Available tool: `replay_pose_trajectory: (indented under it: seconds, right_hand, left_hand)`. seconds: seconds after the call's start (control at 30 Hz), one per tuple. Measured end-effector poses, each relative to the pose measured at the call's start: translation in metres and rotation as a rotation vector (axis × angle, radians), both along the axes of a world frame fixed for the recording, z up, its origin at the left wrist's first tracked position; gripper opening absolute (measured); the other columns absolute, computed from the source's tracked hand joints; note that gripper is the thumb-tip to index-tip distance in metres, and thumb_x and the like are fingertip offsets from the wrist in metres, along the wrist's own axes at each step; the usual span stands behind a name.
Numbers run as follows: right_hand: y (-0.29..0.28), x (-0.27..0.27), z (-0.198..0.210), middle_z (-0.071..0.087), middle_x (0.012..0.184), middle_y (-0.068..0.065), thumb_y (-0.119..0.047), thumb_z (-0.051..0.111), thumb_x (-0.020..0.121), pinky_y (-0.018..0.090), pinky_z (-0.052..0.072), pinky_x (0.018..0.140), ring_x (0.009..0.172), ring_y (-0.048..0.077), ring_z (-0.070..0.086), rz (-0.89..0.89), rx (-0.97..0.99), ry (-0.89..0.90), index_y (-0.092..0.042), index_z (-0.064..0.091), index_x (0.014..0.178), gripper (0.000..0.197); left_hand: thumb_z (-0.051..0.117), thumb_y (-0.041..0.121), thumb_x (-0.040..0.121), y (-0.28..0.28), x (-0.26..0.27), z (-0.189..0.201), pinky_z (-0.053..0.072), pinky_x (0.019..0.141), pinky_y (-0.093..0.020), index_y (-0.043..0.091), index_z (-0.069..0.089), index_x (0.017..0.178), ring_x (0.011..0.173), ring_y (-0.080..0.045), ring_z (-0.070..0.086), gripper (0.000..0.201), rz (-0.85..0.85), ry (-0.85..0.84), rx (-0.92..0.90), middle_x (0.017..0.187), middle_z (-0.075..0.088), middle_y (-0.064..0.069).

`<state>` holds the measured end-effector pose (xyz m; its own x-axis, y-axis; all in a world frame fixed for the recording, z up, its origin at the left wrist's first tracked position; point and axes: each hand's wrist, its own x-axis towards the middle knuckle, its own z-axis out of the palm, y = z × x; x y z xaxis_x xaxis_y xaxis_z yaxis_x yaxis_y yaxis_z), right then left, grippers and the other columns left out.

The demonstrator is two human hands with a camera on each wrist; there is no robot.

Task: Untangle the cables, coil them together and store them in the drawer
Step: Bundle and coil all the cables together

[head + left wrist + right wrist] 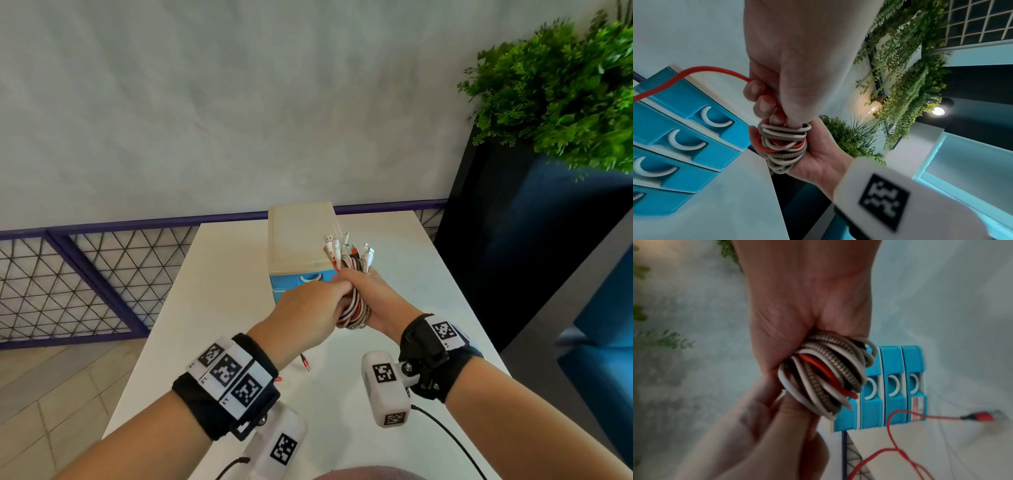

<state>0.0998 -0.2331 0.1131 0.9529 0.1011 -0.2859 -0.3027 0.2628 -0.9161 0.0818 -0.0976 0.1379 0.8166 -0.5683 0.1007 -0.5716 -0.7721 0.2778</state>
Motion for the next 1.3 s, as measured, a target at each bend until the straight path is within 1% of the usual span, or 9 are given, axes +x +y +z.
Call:
replay_pose_trajectory:
  seconds: [0.1,0.23,0.33,0.5,0.63,0.77,0.93,1.13,1.3]
  right_hand:
    - [-0.004,0.007,-0.001,0.062,0.068,0.006,-0.005,0.058,0.084,0.029,0.052,0.056,0.061,0.017,0.064,-0.175,-0.161,-0.063,-0.009,0.058,0.084,0.004]
    - [-0.022,0.021,-0.002,0.069,0.083,0.015,-0.01,0.06,0.085,0.038,0.056,0.065,0.066,0.023,0.067,-0.355,-0.084,-0.038,-0.009,0.059,0.088,0.003]
    - [-0.033,0.023,0.005,0.067,0.08,0.011,-0.009,0.059,0.089,0.036,0.057,0.07,0.07,0.019,0.07,-0.368,0.093,-0.053,-0.008,0.058,0.088,0.001]
    - [-0.038,0.012,0.018,0.068,0.08,0.012,-0.011,0.056,0.092,0.034,0.058,0.064,0.072,0.021,0.07,-0.077,0.101,-0.041,-0.002,0.056,0.105,0.015]
    - [-0.03,0.004,0.018,0.07,0.084,0.017,-0.009,0.055,0.092,0.032,0.059,0.064,0.07,0.022,0.071,0.088,-0.113,-0.069,0.0,0.056,0.102,0.013]
    - [-0.019,0.001,0.016,0.07,0.096,0.026,-0.007,0.058,0.089,0.037,0.058,0.075,0.082,0.028,0.07,0.151,-0.247,-0.096,-0.003,0.063,0.093,0.008]
    - [-0.01,-0.002,0.011,0.07,0.1,0.023,-0.008,0.057,0.09,0.039,0.058,0.079,0.091,0.033,0.07,0.253,-0.098,-0.043,0.002,0.06,0.111,0.024]
    - [-0.011,-0.001,0.007,0.066,0.077,0.016,-0.004,0.056,0.087,0.032,0.057,0.063,0.067,0.024,0.065,0.146,-0.116,-0.042,-0.003,0.061,0.087,0.005]
    - [-0.031,0.008,-0.001,0.066,0.079,0.013,-0.01,0.058,0.088,0.026,0.056,0.059,0.06,0.013,0.067,-0.02,-0.334,-0.078,-0.003,0.054,0.109,0.022]
  left_hand:
    - [0.029,0.035,0.101,-0.001,-0.006,0.006,0.041,0.059,-0.031,0.018,0.046,0.094,0.07,-0.015,0.054,0.025,0.045,0.031,-0.097,0.081,0.059,-0.001]
    - [0.028,0.025,0.103,0.008,-0.01,-0.001,0.032,0.05,-0.018,0.016,0.048,0.077,0.05,-0.007,0.038,0.034,0.068,0.755,-0.532,0.058,0.04,0.005]
    - [0.028,0.02,0.104,0.027,-0.01,-0.02,0.039,0.059,-0.017,0.017,0.055,0.086,0.057,-0.008,0.045,0.032,-0.137,1.044,-0.391,0.061,0.046,0.006]
    - [0.046,0.019,0.097,0.039,0.017,-0.034,0.048,0.071,-0.027,0.025,0.067,0.084,0.06,-0.006,0.054,0.025,0.016,0.678,-0.154,0.064,0.058,0.01]
    - [0.06,0.014,0.088,0.033,0.03,-0.016,0.038,0.055,-0.007,0.016,0.072,0.078,0.052,0.011,0.052,0.015,0.175,0.281,-0.28,0.066,0.065,0.01]
    - [0.068,0.014,0.084,0.026,0.036,-0.007,0.04,0.058,-0.005,0.009,0.069,0.083,0.062,0.004,0.062,0.006,0.187,0.178,-0.465,0.072,0.072,0.001]
    - [0.069,0.016,0.084,0.023,0.037,-0.009,0.046,0.06,-0.008,0.01,0.061,0.083,0.068,-0.006,0.067,0.011,0.248,0.097,-0.588,0.073,0.071,-0.001]
    - [0.049,0.039,0.095,0.033,0.045,-0.015,0.038,0.053,-0.023,0.013,0.057,0.07,0.052,-0.014,0.048,0.037,0.284,0.319,-0.347,0.057,0.051,0.004]
    - [0.036,0.028,0.102,0.056,0.041,-0.017,0.042,0.052,-0.023,0.016,0.052,0.075,0.043,-0.008,0.035,0.034,0.464,1.043,-0.891,0.053,0.04,0.007]
